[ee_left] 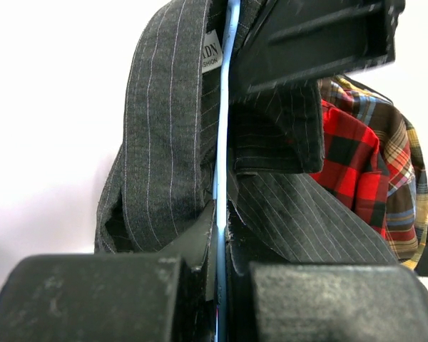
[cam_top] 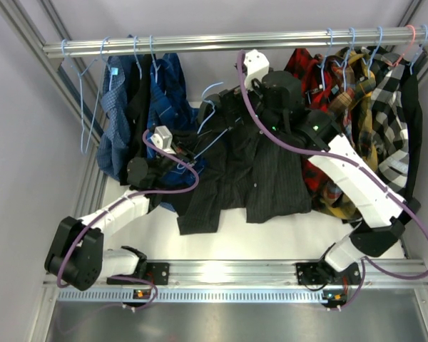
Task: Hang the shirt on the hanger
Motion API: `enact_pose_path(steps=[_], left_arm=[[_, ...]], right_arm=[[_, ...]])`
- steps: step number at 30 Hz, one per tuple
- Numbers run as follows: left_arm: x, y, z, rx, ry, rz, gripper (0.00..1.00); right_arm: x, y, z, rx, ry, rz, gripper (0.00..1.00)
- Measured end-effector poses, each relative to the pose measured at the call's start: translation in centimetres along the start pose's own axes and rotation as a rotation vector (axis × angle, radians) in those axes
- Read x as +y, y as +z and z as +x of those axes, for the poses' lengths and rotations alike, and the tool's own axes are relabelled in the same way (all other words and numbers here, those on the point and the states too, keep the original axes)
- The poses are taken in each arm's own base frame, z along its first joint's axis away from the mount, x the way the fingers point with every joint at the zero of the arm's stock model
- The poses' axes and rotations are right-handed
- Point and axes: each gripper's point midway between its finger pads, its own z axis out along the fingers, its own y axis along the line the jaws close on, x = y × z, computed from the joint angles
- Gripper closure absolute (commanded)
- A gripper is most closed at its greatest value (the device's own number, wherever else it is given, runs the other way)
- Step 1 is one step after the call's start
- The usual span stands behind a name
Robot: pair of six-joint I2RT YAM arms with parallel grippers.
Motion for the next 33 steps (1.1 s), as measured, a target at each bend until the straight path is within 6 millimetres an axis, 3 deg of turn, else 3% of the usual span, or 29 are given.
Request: enact_pose_path(steps=[8,11,13,18,21,25,33], left_arm=[[-0.7,-0.1,0.0,-0.003,-0.002,0.034,1.0],[-0.7,-0.2,0.4,0.006,-0.01,0.037,1.0],[-0.6,-0.2,1.0,0.018,-0.022,0.038,1.0],[-0.2,-0.2,3.6,0.068,-0.076,0.03,1.0],[0.0,-0.3,4.4,0.085,-0.103,0.025,1.0],[-0.1,-0.3,4.8,0.095,-0.13,0.028,1.0],[-0.4,-0.5,6.0,0.121,-0.172,0.042,1.0]], right_arm=[[-1.6,-2.7,-2.2,-0.065,-0.096,0.038,0.01],[-1.5,-3.5,-2.1,-0.077,-0.131,0.013,0.01],[-0.9,-3.8,-1.0,-0.073,-0.174,-0.035,0.0],[1.8,-4.0,4.2,-0.033,-0.279,-0.182,0.01],[2.5,-3.5,5.2,-0.044,-0.302,-0.213,0.0],[2.5,-3.6,4.3,-0.108,-0.309,-0.206,0.01],[2.6,-4.1,0.3,-0.318,-0.281,-0.187,0.0]])
